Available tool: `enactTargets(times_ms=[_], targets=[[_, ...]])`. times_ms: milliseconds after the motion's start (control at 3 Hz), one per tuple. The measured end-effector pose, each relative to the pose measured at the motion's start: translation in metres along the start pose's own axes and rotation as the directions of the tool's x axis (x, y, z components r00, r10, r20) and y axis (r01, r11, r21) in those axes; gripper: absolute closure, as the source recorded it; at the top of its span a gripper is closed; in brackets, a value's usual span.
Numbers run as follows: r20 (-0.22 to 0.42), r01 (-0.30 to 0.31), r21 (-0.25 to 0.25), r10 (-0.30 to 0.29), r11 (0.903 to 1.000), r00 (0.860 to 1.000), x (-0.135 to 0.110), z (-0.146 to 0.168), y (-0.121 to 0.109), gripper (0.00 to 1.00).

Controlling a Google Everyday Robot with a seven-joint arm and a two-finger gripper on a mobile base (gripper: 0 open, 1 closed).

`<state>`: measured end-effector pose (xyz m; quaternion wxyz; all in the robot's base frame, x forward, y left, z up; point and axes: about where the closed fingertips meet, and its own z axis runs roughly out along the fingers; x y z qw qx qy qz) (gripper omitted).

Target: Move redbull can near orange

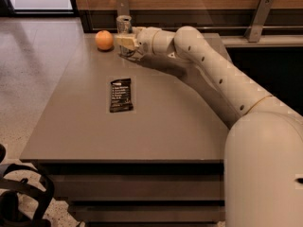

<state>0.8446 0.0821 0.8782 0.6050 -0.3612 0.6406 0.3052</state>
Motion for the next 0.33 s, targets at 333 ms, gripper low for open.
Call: enactTargets(times_ms=[333], targets=[[0.000, -0.001, -0.004, 0.001, 1.0000, 1.000, 0.0002, 0.0021, 0.0019, 0.00]])
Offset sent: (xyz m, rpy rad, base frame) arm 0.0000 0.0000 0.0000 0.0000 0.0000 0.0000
